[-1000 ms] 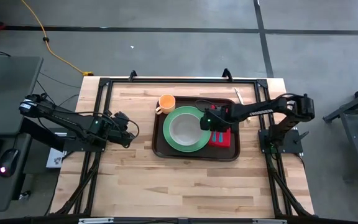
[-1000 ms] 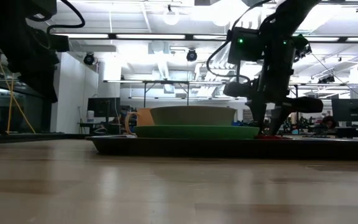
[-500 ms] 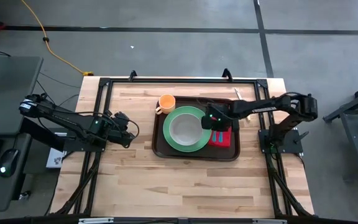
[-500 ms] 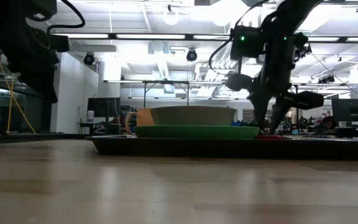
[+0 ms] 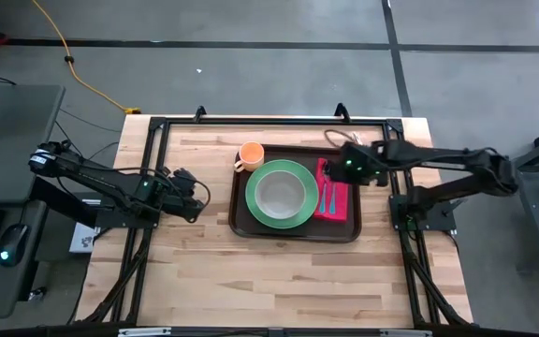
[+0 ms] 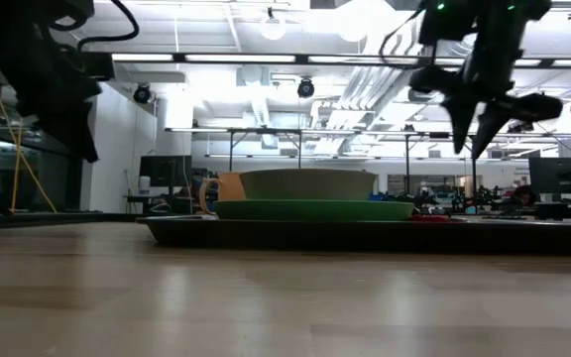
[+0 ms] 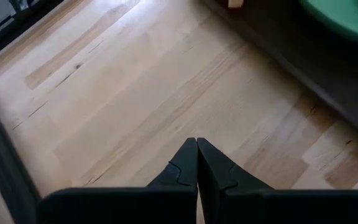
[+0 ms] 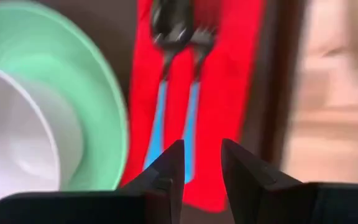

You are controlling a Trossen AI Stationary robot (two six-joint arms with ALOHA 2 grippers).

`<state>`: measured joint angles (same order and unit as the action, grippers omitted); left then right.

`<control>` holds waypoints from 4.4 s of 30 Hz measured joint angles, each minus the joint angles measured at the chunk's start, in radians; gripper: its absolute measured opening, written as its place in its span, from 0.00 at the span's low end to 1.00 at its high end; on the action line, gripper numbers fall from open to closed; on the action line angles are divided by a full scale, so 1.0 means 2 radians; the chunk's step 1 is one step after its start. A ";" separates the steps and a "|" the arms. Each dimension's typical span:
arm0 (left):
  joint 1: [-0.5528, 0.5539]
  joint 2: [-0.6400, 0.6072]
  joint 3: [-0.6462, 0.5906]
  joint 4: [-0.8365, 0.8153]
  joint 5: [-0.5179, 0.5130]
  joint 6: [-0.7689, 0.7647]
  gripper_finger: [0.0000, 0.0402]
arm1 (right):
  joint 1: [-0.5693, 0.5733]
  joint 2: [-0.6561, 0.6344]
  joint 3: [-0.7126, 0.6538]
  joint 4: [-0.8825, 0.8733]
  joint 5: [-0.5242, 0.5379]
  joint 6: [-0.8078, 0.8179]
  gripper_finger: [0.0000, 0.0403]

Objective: Set up tray
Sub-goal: Put the yellow table knife on the red napkin to the right of the blue fork

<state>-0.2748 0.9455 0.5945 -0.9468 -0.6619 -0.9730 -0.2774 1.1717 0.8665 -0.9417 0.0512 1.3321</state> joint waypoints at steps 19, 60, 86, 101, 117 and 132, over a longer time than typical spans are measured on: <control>0.000 0.000 0.000 0.069 -0.001 -0.009 0.08 | -0.095 -0.082 0.000 -0.070 0.156 -0.370 0.21; 0.000 0.000 0.000 0.072 0.000 -0.080 0.08 | -0.278 0.036 -0.115 0.048 0.006 -0.522 0.21; 0.000 0.000 0.000 0.068 0.000 -0.080 0.08 | -0.278 0.095 -0.072 0.079 0.045 -0.538 0.21; 0.000 0.000 0.000 0.067 0.000 -0.080 0.08 | -0.323 0.127 -0.072 0.088 0.037 -0.552 0.21; 0.000 0.000 0.000 0.067 0.000 -0.079 0.08 | -0.296 0.164 -0.073 0.090 0.089 -0.540 0.21; 0.000 0.000 0.000 0.067 0.000 -0.079 0.08 | -0.295 0.162 -0.072 0.091 0.091 -0.539 0.01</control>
<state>-0.2749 0.9459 0.5945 -0.8131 -0.6613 -1.1316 -0.8669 1.4963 0.7235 -0.7605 0.2325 0.2535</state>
